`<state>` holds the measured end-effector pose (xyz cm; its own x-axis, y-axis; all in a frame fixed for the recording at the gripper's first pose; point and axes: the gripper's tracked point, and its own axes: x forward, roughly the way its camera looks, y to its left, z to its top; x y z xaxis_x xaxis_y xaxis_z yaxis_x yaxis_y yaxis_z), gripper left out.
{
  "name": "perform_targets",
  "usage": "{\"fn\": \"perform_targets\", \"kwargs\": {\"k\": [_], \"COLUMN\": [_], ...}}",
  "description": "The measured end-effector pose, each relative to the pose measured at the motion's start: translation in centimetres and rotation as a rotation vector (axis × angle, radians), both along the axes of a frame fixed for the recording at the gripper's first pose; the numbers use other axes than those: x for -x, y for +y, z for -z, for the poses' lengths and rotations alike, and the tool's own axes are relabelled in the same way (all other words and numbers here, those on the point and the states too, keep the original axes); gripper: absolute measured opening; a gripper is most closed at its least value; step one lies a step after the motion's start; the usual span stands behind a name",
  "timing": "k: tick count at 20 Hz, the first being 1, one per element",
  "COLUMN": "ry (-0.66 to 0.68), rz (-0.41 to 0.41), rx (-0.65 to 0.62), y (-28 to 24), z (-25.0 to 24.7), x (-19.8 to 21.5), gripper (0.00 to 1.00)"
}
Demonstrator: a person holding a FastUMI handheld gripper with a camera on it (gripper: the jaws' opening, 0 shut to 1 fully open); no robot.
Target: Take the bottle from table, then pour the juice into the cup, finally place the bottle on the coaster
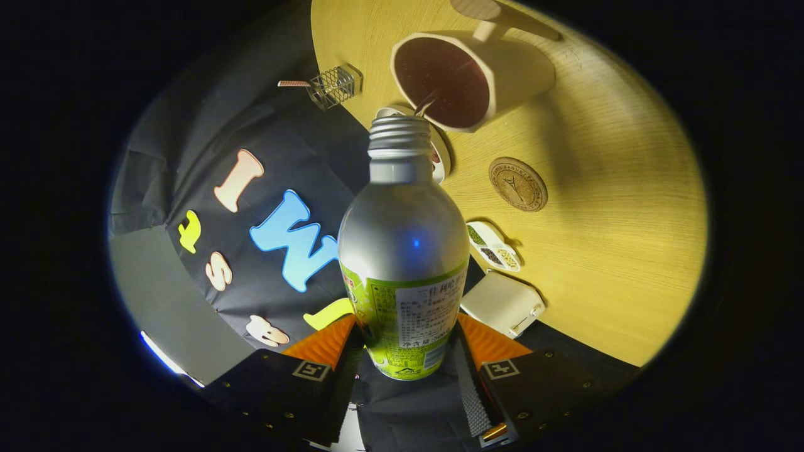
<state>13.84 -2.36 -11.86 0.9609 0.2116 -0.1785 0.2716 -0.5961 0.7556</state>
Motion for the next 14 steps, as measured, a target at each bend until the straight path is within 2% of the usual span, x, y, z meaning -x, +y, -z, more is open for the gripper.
{"fn": "perform_targets", "kwargs": {"k": [14], "ry": [0.024], "rz": [-0.003], "rx": [-0.004], "y": [0.29], "z": [0.22], "x": [-0.17], "gripper": [0.73]}}
